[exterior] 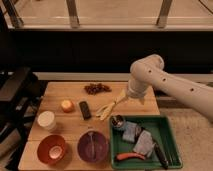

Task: Place sponge in red bowl

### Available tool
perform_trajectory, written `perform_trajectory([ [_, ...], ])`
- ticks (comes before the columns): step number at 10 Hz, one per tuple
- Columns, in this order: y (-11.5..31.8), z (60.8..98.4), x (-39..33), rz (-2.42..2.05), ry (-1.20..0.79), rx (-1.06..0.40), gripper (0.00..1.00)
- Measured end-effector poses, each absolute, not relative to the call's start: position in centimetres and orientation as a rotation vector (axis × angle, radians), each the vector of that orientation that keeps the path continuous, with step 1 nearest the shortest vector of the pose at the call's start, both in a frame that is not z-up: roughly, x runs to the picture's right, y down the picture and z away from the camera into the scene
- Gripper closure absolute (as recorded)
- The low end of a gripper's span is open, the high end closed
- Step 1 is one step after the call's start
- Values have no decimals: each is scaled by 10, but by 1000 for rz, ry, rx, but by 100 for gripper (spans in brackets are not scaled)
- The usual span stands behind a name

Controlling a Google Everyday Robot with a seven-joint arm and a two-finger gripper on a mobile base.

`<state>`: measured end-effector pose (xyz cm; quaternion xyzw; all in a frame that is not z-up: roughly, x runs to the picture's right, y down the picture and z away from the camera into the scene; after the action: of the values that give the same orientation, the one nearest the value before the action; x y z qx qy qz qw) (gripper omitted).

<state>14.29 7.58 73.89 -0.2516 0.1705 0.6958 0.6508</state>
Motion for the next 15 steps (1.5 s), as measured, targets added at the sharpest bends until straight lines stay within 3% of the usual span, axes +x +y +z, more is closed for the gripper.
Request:
perform_trajectory([
  [6,115,716,143,1603,422,-656,20],
  [10,170,702,148,1666,503,-750,20],
  [15,173,702,148,1670,506,-751,20],
])
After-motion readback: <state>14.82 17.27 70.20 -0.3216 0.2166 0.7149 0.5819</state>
